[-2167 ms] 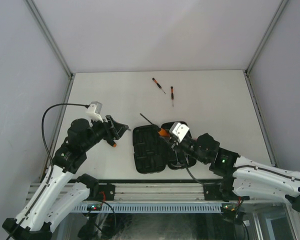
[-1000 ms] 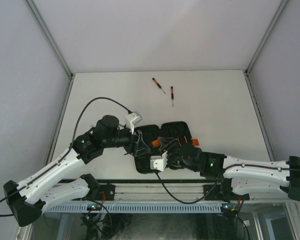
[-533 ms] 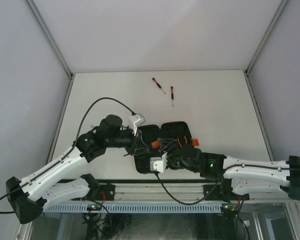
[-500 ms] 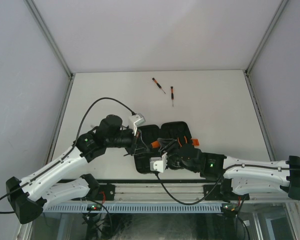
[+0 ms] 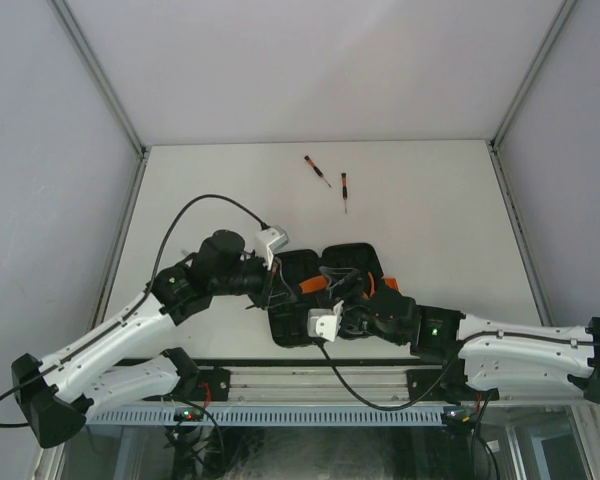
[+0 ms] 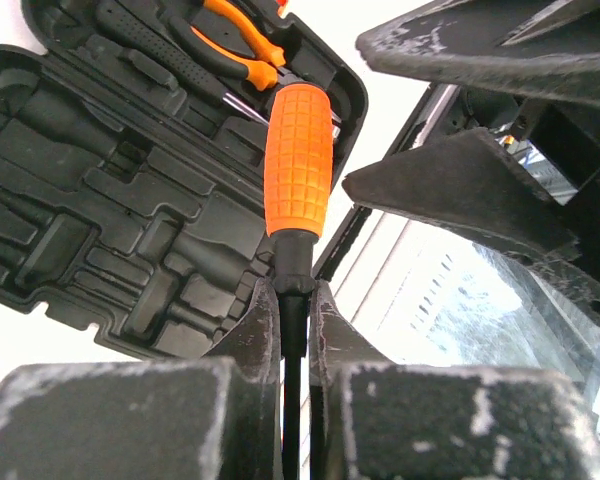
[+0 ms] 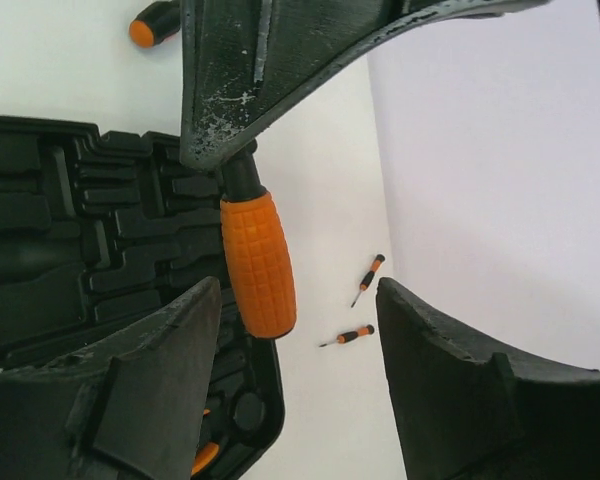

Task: Sort the tools into containers
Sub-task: Pick up the screwdriver from the center of the board.

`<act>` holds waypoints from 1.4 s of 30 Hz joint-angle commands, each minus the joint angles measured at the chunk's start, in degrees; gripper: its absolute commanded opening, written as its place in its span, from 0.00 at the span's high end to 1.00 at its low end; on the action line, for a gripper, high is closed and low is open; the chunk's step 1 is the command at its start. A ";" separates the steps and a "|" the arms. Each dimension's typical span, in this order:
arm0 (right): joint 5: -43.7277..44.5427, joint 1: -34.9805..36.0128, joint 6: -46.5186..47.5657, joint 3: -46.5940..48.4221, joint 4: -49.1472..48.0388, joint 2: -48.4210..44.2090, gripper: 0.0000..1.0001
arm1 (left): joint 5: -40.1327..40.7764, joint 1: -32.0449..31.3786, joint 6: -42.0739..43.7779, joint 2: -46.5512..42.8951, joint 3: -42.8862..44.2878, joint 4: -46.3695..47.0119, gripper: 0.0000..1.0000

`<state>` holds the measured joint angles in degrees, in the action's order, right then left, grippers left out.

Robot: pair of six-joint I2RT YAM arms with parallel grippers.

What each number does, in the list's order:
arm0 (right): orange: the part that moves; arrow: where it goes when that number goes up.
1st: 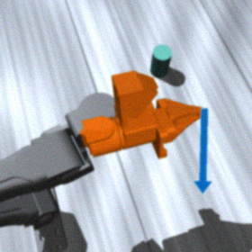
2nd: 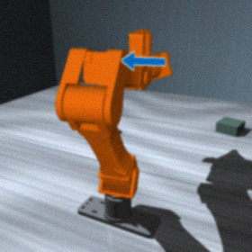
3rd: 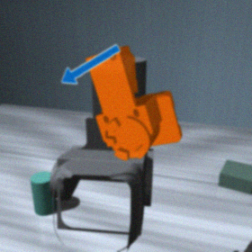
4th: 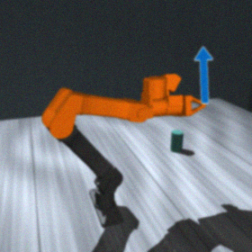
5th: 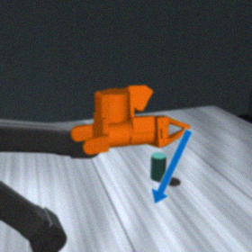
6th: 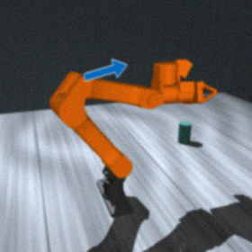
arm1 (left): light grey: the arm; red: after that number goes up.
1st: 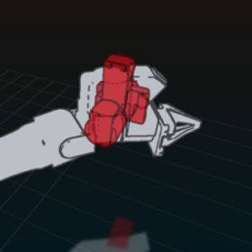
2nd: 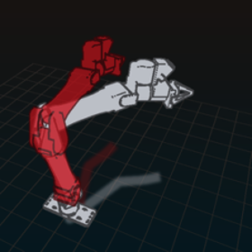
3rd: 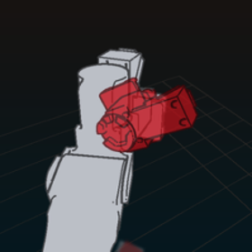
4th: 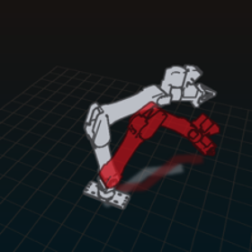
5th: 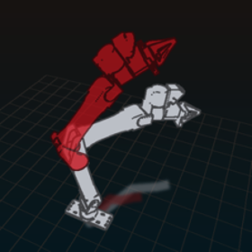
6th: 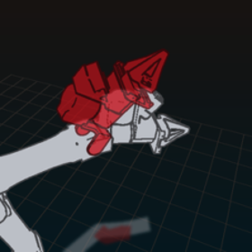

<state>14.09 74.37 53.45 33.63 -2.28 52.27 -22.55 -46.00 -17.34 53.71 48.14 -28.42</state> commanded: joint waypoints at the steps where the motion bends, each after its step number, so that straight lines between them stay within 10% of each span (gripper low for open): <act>1: 0.47 0.51 -6.14 0.47 -2.90 -3.06 0.37 | 3.49 -0.23 0.33 -2.29 3.17 1.86 1.00; 8: 3.74 0.51 -21.40 -2.00 -10.24 -8.12 0.37 | 10.93 -0.18 -1.31 -7.59 0.46 5.79 1.00; 24: 8.36 -9.44 -89.00 2.07 -6.05 -7.71 0.35 | 16.82 -0.14 -5.47 -13.35 -3.48 13.37 1.00; 42: 13.98 -9.85 -116.37 1.90 -22.51 4.60 0.26 | 11.31 -0.17 -6.65 -12.47 -6.16 18.08 1.00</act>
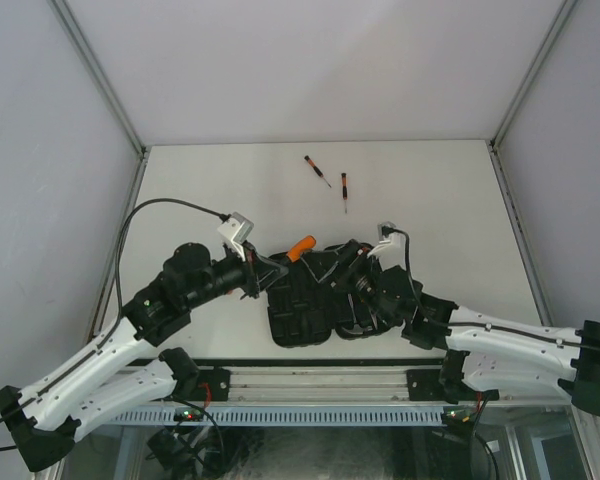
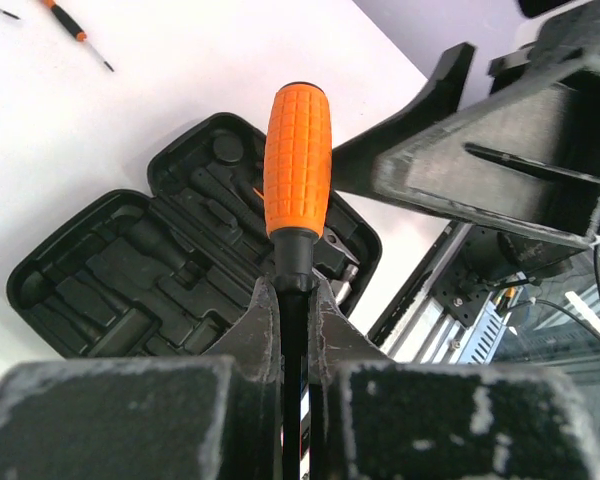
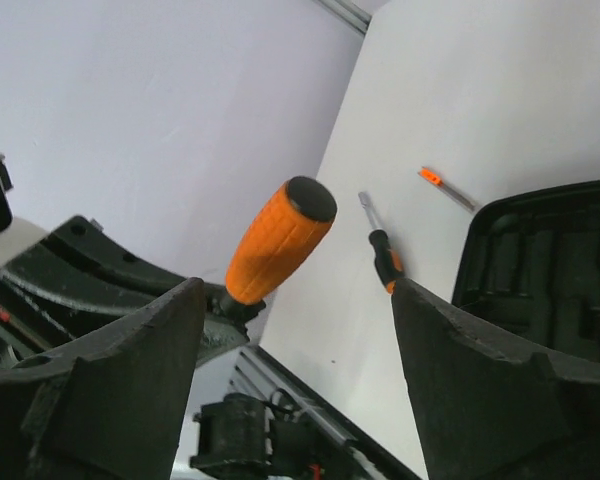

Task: Sort the tools into containers
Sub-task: Pick up the screwdriver from the center of the board.

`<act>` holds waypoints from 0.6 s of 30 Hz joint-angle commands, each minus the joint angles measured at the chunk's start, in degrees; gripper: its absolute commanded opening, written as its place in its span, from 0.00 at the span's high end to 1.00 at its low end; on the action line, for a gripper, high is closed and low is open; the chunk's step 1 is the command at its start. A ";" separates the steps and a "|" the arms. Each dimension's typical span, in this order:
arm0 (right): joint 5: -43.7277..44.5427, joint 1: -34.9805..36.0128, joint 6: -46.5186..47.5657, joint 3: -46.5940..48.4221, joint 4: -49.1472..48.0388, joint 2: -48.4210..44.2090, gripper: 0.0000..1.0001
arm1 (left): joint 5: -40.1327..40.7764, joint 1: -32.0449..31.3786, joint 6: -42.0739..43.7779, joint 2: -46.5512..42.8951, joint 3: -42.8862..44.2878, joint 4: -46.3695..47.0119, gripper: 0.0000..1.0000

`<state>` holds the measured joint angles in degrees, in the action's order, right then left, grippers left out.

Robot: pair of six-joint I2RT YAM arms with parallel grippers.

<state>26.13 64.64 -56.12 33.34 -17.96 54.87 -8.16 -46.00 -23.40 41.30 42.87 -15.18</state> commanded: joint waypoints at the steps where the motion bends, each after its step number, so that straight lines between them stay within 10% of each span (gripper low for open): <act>1: 1.54 -0.65 -7.67 2.21 -7.31 2.60 0.26 | -3.80 -0.16 -0.60 -0.11 -1.13 5.29 1.00; 18: -3.98 -4.22 -10.68 2.48 -10.01 4.92 0.51 | -9.22 -0.14 -0.62 0.46 -2.28 7.88 1.00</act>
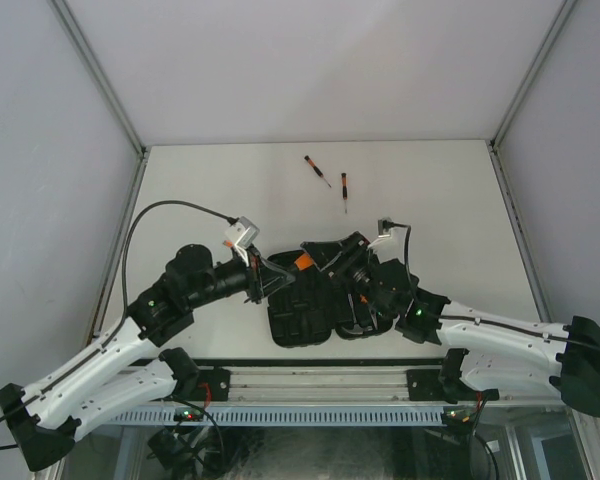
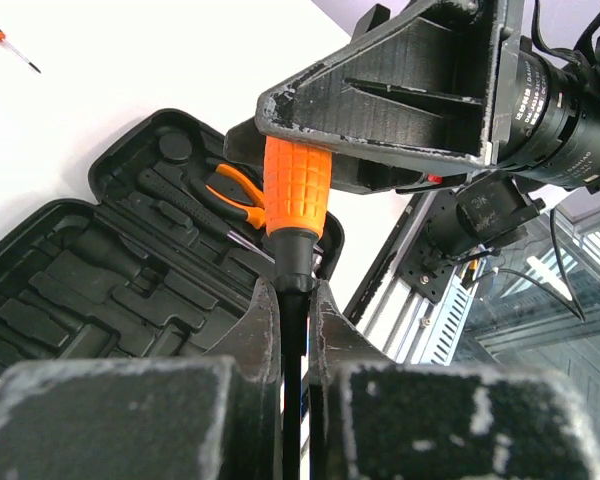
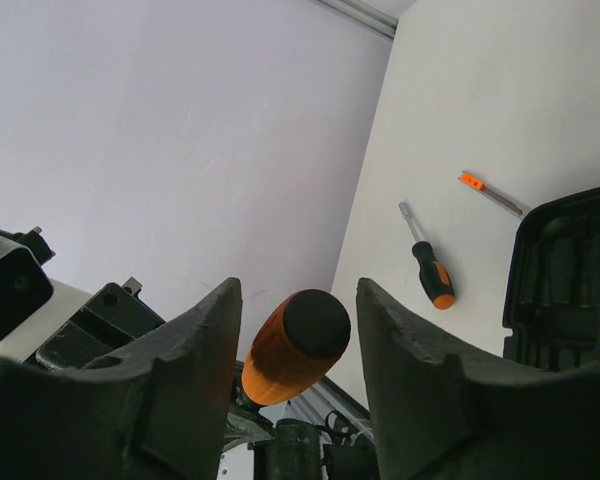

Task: Sort the tools into containers
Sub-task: Pick up the screwdriver from the center of the board.

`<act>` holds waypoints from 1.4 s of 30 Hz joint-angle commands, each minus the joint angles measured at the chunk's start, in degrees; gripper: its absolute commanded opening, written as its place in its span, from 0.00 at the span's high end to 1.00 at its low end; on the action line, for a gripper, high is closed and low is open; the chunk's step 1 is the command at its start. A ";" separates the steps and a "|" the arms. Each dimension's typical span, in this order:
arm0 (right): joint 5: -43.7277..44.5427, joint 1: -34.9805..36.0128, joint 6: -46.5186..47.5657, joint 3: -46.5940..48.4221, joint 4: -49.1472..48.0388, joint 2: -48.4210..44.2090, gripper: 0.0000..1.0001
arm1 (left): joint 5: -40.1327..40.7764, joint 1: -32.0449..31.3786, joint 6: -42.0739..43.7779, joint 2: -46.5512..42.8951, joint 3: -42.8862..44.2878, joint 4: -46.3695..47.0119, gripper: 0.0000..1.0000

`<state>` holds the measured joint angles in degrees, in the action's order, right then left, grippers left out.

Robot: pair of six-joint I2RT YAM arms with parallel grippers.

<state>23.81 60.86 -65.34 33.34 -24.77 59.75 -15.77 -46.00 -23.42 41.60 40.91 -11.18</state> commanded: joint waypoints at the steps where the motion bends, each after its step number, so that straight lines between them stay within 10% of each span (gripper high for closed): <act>1: -1.94 -0.47 -1.46 2.49 -3.32 0.10 0.54 | -1.78 -0.17 -0.53 0.29 -0.30 3.88 1.00; 15: -10.00 -5.15 6.91 5.44 7.32 -6.16 0.95 | -7.80 -0.15 0.69 1.43 -0.04 3.16 0.60; 22: -16.54 -9.34 10.23 7.90 12.85 -9.27 0.97 | -12.96 -0.19 0.94 3.52 -0.20 3.18 0.60; 27: -18.94 -10.53 11.65 9.73 15.10 -8.88 0.97 | -14.98 -0.20 0.93 4.30 0.13 3.52 0.80; 33: -18.59 -10.59 12.53 10.30 16.21 -8.50 0.90 | -14.91 -0.15 0.30 4.15 0.07 4.01 1.00; 38: -15.16 -9.73 11.94 10.34 19.41 -9.75 0.51 | -11.98 -0.14 -1.60 3.53 -0.87 5.10 1.00; 42: -8.12 -7.30 10.92 9.51 21.71 -11.58 0.42 | -9.37 -0.15 -3.07 2.96 -1.69 6.71 1.00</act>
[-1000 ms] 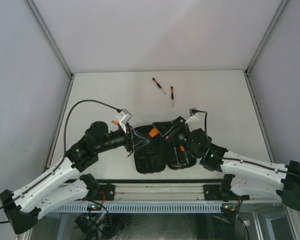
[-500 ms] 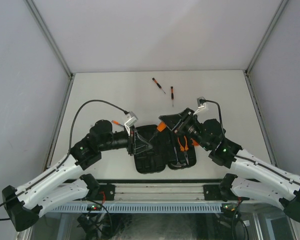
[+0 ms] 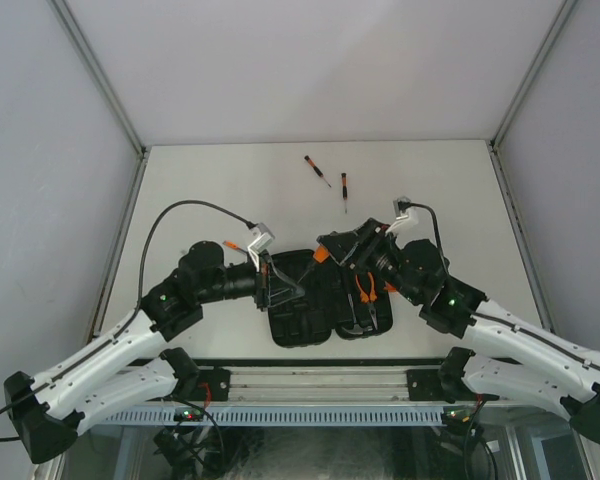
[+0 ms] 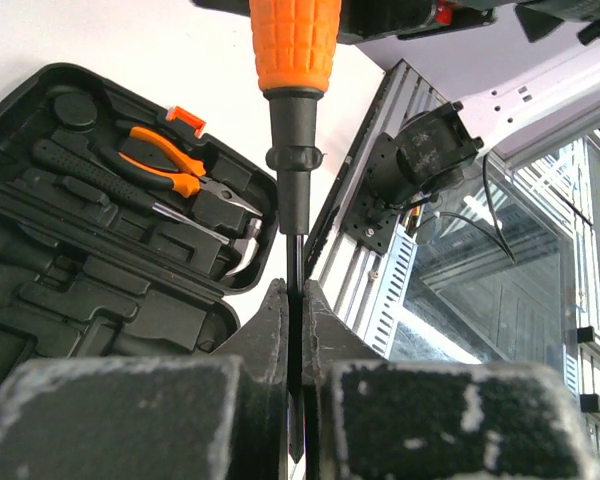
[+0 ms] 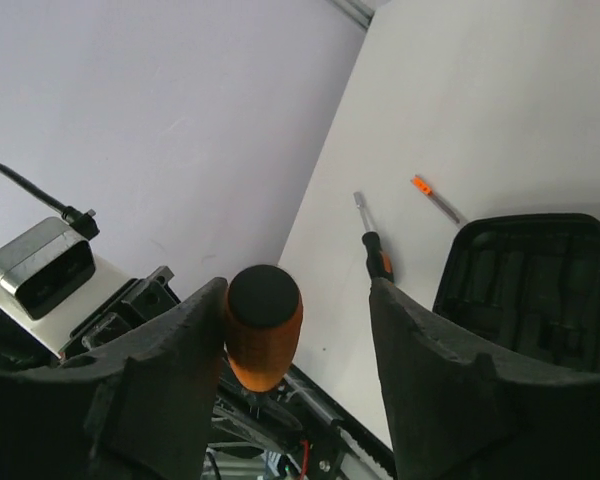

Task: Sort the tools into containers
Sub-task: Pick up the screwdriver from the center of the board.

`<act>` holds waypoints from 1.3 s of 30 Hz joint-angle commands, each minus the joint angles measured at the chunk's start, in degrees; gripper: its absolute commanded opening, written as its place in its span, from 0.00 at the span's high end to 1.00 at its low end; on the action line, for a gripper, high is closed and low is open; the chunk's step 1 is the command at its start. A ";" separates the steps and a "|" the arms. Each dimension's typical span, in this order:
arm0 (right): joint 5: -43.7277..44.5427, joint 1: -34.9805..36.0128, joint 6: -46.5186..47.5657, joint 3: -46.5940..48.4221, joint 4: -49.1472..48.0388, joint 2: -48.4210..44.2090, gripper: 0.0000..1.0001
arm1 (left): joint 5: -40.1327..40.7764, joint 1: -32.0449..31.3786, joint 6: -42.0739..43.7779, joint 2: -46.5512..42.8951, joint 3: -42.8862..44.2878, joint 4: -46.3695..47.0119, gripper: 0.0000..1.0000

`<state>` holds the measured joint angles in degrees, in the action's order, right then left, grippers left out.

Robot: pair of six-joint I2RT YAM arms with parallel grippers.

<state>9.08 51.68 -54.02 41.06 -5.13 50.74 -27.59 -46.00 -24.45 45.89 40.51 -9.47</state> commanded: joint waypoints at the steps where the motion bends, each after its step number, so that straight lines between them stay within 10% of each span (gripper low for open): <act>1: 7.85 2.55 -0.98 1.14 1.97 -3.18 0.41 | 2.80 -0.15 -2.21 -1.25 -1.31 5.17 1.00; 17: 8.85 6.53 -3.90 -1.99 -4.10 -1.72 0.48 | 3.98 -0.15 -3.06 0.01 -0.70 5.74 1.00; 31: 8.16 5.91 -3.95 -1.98 -6.89 1.03 0.81 | 2.47 -0.17 -2.81 0.12 -0.96 5.87 0.99; 39: 10.22 4.86 0.13 -1.66 -1.32 -1.01 0.94 | 6.18 -0.14 -3.21 -0.96 -1.48 4.42 0.66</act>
<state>17.82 57.17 -56.99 38.89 -8.21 51.51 -23.68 -46.00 -27.42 46.19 39.29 -7.16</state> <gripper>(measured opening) 0.279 0.300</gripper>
